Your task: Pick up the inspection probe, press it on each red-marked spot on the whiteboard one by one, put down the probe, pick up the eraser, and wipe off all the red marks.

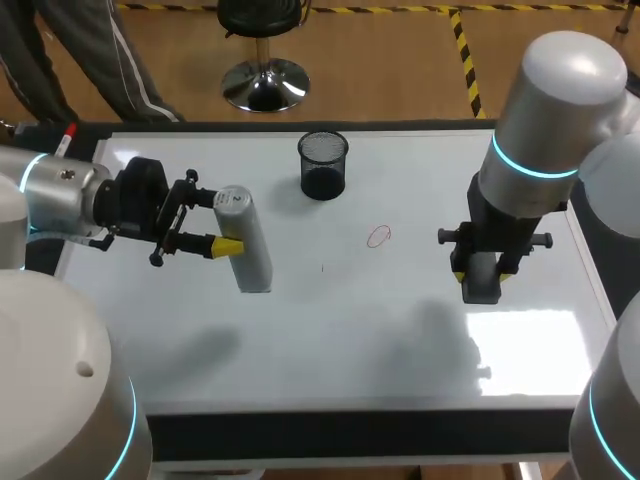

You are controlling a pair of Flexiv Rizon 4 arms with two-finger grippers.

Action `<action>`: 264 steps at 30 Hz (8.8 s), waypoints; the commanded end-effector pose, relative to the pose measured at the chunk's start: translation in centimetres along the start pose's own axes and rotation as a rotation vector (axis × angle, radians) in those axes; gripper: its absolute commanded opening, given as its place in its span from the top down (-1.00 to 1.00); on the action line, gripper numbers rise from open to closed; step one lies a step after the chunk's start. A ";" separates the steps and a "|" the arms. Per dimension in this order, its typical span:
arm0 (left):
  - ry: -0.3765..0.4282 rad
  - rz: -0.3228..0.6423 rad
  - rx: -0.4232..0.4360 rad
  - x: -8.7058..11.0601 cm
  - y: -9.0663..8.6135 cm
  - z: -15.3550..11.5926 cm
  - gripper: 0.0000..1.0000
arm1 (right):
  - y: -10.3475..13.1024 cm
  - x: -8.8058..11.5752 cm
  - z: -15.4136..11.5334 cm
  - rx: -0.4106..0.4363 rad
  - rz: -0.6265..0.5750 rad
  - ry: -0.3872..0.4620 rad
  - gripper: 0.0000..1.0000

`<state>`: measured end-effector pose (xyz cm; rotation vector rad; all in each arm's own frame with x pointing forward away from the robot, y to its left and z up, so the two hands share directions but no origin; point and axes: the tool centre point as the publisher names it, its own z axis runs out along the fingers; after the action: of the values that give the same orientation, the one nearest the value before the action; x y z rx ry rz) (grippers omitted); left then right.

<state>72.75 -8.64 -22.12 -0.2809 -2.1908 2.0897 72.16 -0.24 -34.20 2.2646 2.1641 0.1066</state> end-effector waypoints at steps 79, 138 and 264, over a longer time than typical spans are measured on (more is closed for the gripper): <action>0.030 -0.035 0.038 -15.2 3.3 14.0 1.00 | 0.0 -0.1 0.0 -0.001 -0.002 0.003 1.00; -0.050 -0.085 0.121 -19.5 8.3 14.3 1.00 | 0.0 -0.1 0.0 -0.001 -0.002 0.003 1.00; -0.070 -0.142 -0.047 -17.8 12.8 17.3 1.00 | 0.0 -0.1 0.0 -0.001 -0.002 0.003 1.00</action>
<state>87.90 -28.78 -31.50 -0.0553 -2.2313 2.0033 72.10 -0.29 -34.19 2.2641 2.1644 0.1084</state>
